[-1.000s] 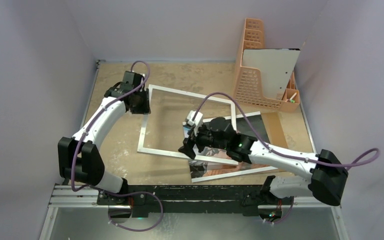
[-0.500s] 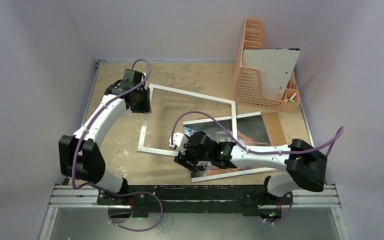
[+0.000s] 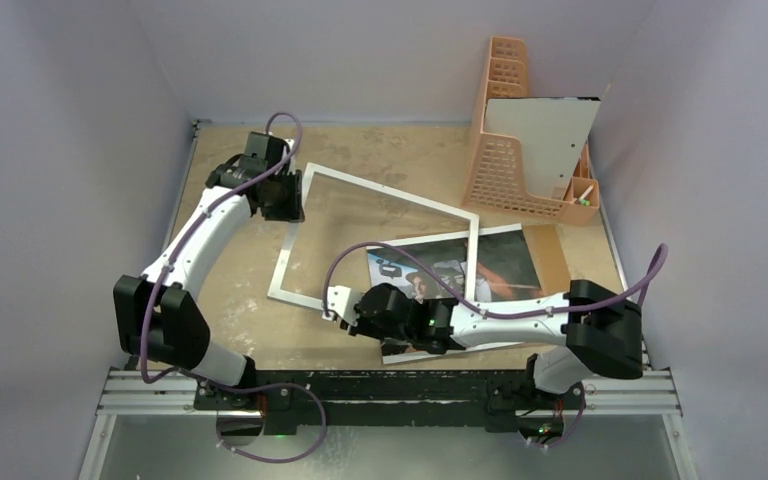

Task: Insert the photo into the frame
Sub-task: Turn over the photo frame at the center of the board.

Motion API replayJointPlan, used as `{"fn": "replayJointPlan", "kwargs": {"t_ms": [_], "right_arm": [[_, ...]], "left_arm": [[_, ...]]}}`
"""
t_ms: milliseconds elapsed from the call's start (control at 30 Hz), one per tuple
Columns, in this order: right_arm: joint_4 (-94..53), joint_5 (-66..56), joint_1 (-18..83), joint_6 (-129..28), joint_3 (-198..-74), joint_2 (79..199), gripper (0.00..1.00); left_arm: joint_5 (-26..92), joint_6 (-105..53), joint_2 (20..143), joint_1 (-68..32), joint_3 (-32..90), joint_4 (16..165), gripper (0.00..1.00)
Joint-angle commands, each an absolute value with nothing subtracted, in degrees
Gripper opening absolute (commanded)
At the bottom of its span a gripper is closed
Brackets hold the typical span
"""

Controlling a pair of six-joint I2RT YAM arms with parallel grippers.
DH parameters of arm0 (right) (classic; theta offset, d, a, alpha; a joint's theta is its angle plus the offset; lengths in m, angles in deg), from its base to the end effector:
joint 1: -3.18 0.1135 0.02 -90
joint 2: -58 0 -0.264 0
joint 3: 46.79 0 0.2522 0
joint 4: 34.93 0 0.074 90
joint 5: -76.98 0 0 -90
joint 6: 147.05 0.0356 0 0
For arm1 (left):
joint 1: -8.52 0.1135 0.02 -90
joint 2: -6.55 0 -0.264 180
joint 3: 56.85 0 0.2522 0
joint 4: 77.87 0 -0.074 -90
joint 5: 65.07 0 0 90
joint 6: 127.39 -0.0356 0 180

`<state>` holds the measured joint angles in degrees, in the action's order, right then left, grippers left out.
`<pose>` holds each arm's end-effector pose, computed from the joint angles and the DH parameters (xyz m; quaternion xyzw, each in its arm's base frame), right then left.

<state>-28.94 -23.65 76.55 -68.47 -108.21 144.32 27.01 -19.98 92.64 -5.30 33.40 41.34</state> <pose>0.0994 0.3099 0.2148 -0.5502 0.6705 0.1837 0.4626 0.3044 -0.0762 0.3037 -0.0248 0.9574 -0.0940 0.2718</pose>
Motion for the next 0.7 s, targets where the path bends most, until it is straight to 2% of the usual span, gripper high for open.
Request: {"fn": "replayJointPlan", "kwargs": {"t_ms": [0, 200, 267, 367, 533, 667], "right_arm": [[-32.5, -33.9, 77.7, -71.4, -111.0, 140.3, 0.16], [-33.7, -35.0, 78.2, -71.7, -113.0, 138.8, 0.0], [-34.4, -34.5, 78.3, -71.4, -113.3, 138.4, 0.0], [-35.2, -33.9, 78.3, -71.1, -113.6, 137.8, 0.0], [-35.9, -36.8, 78.4, -69.7, -115.2, 137.8, 0.0], [-36.5, -37.2, 78.4, -69.6, -115.6, 138.1, 0.0]], "left_arm": [[25.6, -19.2, 88.6, -4.8, 37.2, 40.1, 0.1], [21.6, -18.9, 86.6, -4.8, 38.4, 38.8, 0.28], [19.6, -18.9, 86.2, -4.8, 39.5, 38.2, 0.38], [17.1, -18.9, 85.7, -4.8, 41.0, 37.6, 0.47], [15.4, -19.5, 85.1, -4.8, 42.5, 37.1, 0.52], [15.6, -19.4, 84.7, -4.8, 44.4, 36.7, 0.63]]}}
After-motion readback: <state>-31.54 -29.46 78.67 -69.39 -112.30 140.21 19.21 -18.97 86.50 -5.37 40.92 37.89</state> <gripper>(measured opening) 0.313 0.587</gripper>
